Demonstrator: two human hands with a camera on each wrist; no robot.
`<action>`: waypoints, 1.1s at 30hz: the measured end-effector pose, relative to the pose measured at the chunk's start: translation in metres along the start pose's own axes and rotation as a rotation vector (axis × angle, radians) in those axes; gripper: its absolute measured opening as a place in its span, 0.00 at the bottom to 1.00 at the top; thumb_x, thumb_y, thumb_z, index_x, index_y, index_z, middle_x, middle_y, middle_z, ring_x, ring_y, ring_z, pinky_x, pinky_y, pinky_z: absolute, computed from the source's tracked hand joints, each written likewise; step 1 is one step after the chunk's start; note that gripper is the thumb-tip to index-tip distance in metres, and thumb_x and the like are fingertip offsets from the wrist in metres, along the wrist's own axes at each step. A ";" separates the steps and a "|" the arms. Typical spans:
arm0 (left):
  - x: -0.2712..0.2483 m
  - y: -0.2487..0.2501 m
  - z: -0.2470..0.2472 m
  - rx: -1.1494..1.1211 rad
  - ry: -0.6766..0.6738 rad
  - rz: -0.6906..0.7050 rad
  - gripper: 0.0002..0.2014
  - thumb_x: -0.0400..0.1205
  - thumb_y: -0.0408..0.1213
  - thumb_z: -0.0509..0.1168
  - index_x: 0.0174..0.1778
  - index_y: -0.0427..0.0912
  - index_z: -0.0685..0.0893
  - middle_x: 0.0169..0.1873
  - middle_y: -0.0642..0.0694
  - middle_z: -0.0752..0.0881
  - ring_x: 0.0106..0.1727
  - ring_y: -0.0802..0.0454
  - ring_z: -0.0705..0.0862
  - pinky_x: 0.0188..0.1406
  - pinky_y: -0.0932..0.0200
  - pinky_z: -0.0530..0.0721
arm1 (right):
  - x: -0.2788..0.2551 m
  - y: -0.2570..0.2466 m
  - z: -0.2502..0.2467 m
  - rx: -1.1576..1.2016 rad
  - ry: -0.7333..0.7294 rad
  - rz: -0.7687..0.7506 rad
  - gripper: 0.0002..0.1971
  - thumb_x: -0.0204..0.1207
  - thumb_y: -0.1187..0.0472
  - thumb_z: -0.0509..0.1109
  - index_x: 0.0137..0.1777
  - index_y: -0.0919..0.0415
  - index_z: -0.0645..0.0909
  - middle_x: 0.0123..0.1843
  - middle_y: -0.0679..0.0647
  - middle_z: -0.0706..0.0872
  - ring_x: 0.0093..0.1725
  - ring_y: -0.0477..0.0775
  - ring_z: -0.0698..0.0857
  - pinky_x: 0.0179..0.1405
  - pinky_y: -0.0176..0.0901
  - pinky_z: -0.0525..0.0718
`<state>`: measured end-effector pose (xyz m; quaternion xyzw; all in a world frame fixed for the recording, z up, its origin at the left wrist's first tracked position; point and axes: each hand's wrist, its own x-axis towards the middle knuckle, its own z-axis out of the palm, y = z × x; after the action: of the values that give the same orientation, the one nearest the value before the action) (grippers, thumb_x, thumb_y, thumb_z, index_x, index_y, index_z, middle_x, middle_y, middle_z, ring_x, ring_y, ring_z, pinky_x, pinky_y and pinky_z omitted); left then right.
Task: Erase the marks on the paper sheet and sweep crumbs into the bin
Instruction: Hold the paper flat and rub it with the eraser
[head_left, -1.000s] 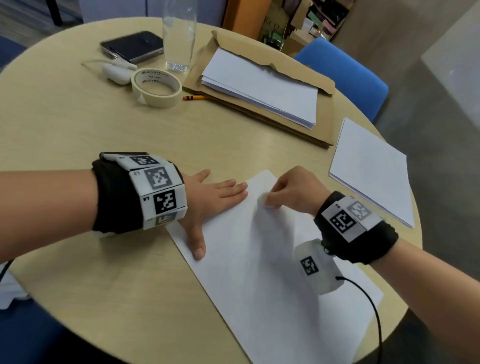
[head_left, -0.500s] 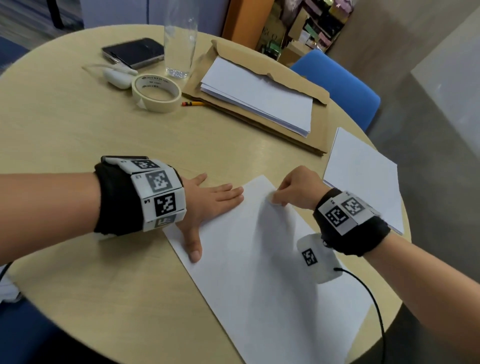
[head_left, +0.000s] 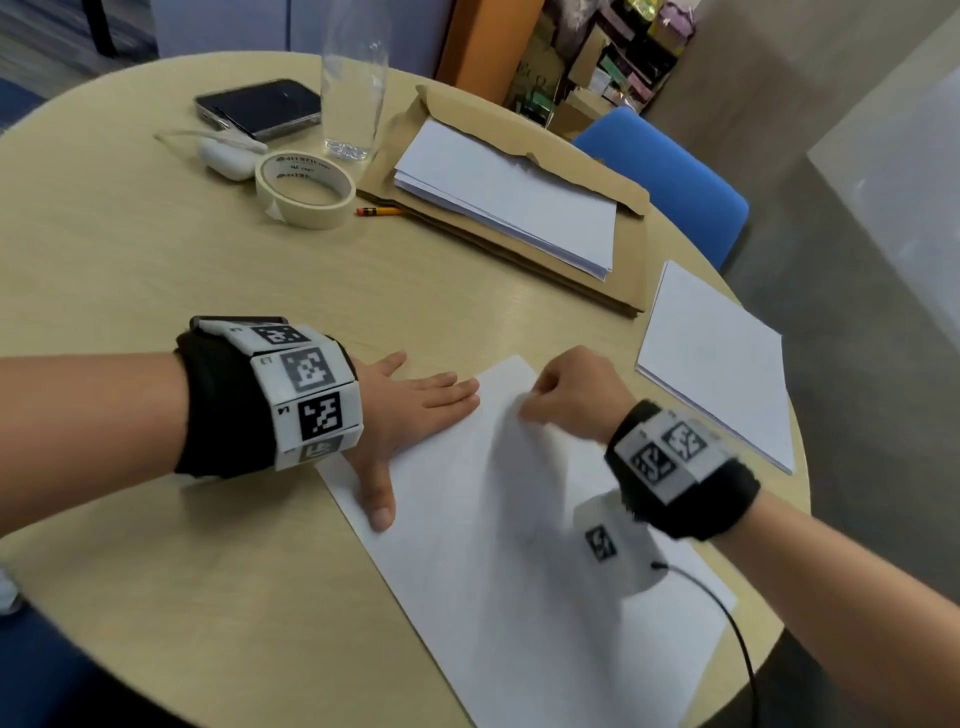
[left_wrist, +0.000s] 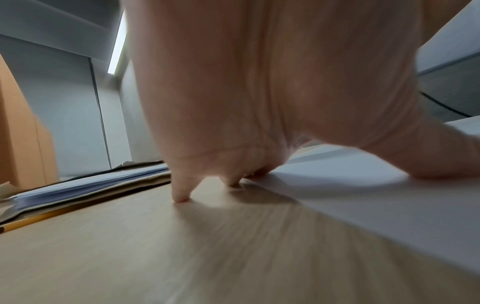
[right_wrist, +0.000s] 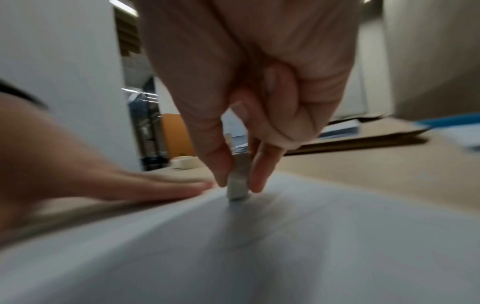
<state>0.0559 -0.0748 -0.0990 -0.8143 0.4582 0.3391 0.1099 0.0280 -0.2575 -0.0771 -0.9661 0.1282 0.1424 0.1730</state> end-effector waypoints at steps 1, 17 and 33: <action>0.000 -0.001 0.000 -0.011 -0.001 0.003 0.68 0.66 0.61 0.74 0.77 0.44 0.23 0.78 0.52 0.24 0.80 0.57 0.27 0.77 0.37 0.30 | -0.006 -0.004 0.009 0.009 -0.050 -0.048 0.09 0.67 0.63 0.72 0.41 0.71 0.87 0.40 0.62 0.89 0.37 0.50 0.80 0.29 0.36 0.75; -0.001 0.000 -0.002 -0.022 -0.031 0.001 0.67 0.66 0.61 0.73 0.77 0.45 0.22 0.77 0.54 0.22 0.78 0.58 0.24 0.76 0.39 0.27 | -0.003 0.005 0.008 0.151 -0.167 0.000 0.07 0.65 0.62 0.76 0.28 0.60 0.84 0.30 0.51 0.84 0.28 0.42 0.76 0.24 0.30 0.71; 0.001 -0.001 0.000 -0.023 -0.034 -0.005 0.68 0.66 0.62 0.73 0.77 0.45 0.22 0.77 0.53 0.21 0.77 0.59 0.23 0.76 0.38 0.28 | -0.025 -0.013 0.022 0.159 -0.198 -0.072 0.07 0.67 0.60 0.74 0.33 0.64 0.85 0.32 0.52 0.84 0.32 0.45 0.78 0.31 0.36 0.75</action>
<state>0.0570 -0.0752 -0.0996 -0.8107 0.4504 0.3578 0.1089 0.0038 -0.2323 -0.0850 -0.9345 0.0867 0.2205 0.2656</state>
